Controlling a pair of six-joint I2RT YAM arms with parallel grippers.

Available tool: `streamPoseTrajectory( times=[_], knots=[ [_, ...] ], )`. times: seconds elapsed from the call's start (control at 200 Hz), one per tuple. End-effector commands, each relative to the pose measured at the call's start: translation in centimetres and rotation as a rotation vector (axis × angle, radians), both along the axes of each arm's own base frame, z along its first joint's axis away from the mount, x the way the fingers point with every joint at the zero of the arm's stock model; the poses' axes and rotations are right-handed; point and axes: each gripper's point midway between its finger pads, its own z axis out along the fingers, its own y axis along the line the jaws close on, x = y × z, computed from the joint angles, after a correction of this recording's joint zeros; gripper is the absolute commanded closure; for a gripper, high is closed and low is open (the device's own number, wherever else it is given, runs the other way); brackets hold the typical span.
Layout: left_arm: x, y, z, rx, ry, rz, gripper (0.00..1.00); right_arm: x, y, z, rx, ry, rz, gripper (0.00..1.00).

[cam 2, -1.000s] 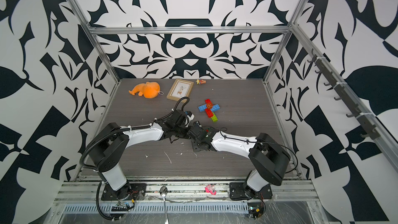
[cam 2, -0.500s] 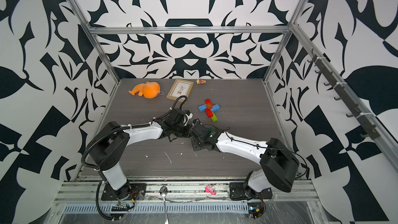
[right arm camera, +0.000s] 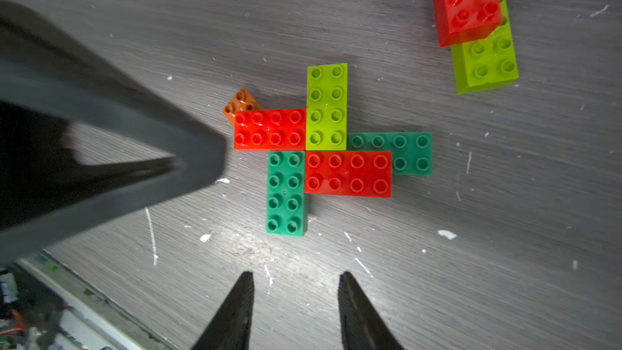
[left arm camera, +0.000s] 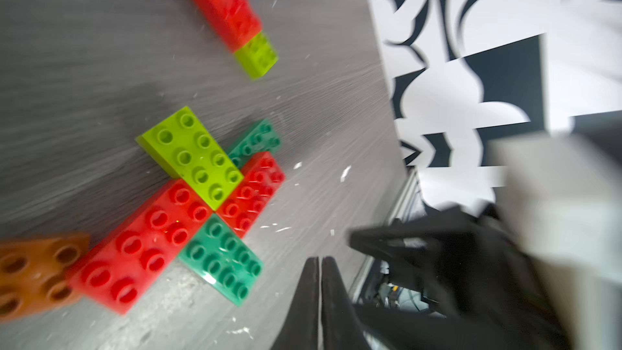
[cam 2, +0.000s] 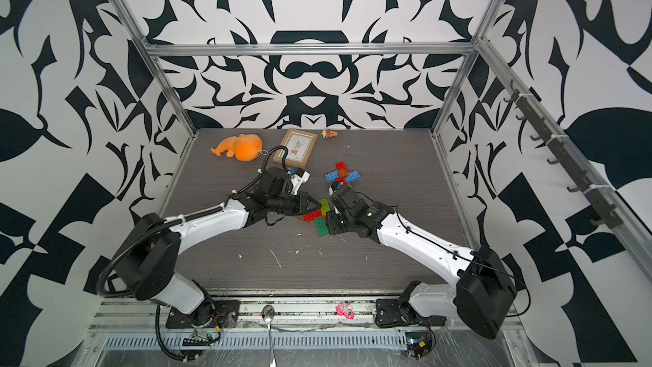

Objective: Assemble a small pinwheel with lego
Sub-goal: Adjust the lego brick at the center of the board.

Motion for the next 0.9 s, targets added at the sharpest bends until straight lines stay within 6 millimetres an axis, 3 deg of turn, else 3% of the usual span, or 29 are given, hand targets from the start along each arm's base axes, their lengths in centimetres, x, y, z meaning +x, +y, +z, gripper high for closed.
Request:
streamPoseTrajectory(
  times=[0.0, 0.085, 0.19, 0.41, 0.49, 0.895],
  knots=[
    [-1.4, 2.7, 1.2, -0.008, -0.043, 0.077, 0.89, 0.4, 1.3, 0.6, -0.011, 0.012, 0.068, 0.59],
    [-3.0, 5.9, 1.4, 0.036, -0.097, 0.151, 0.80, 0.9, 2.0, 0.1, -0.030, 0.026, 0.090, 0.63],
    [-5.0, 9.0, 0.3, 0.107, -0.134, 0.187, 0.49, 1.6, 2.9, -0.7, -0.048, 0.049, 0.109, 0.70],
    [-8.0, 12.4, -1.9, 0.159, -0.172, 0.193, 0.05, 3.3, 3.5, -2.0, -0.117, 0.060, 0.105, 0.73],
    [-8.4, 12.9, -2.3, 0.169, -0.175, 0.191, 0.00, 3.7, 3.6, -2.4, -0.141, 0.064, 0.106, 0.75],
    [-8.6, 13.1, -3.3, 0.190, -0.170, 0.188, 0.00, 4.4, 3.0, -4.8, -0.245, 0.091, 0.102, 0.81]
  ],
)
